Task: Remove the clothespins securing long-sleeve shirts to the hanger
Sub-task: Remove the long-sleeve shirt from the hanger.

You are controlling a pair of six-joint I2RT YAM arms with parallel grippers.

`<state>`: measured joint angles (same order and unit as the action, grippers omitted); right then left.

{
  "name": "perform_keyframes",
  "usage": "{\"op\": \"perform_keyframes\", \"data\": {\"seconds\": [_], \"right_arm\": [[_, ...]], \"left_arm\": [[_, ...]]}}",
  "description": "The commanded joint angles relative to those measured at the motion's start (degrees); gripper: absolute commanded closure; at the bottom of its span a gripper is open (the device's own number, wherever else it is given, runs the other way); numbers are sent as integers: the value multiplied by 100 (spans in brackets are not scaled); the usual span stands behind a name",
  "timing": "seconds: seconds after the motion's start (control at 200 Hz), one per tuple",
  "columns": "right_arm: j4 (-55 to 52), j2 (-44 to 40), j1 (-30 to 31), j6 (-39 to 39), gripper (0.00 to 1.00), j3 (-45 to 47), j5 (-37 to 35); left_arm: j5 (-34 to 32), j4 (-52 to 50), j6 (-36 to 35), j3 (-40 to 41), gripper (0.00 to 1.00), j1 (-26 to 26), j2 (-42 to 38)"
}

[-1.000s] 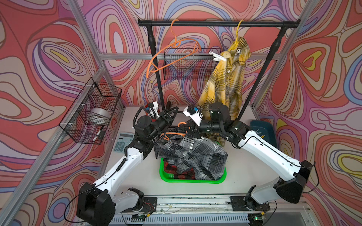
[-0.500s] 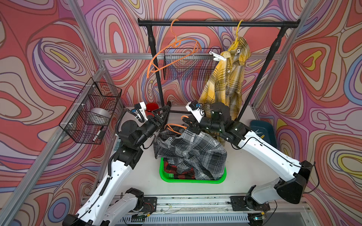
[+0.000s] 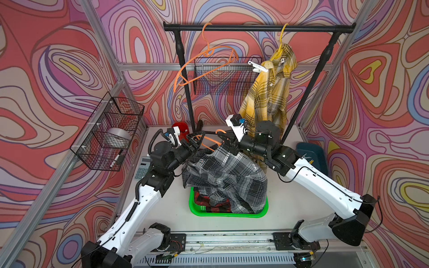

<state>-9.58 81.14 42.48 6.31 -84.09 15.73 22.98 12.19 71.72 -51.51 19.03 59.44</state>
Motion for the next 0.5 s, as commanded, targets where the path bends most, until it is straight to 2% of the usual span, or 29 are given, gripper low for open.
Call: {"op": "perform_keyframes", "data": {"seconds": [0.0, 0.25, 0.391, 0.496], "right_arm": [[425, -122, 40, -86, 100, 68, 253], [555, -78, 39, -125, 100, 95, 510], [532, -35, 49, -169, 100, 104, 816], [436, 8, 57, -188, 100, 104, 989]], "left_arm": [[122, 488, 222, -6, 30, 13, 164], [106, 652, 243, -154, 33, 163, 528], [51, 946, 359, -136, 47, 184, 704], [-26, 1073, 389, -196, 64, 184, 783]]}}
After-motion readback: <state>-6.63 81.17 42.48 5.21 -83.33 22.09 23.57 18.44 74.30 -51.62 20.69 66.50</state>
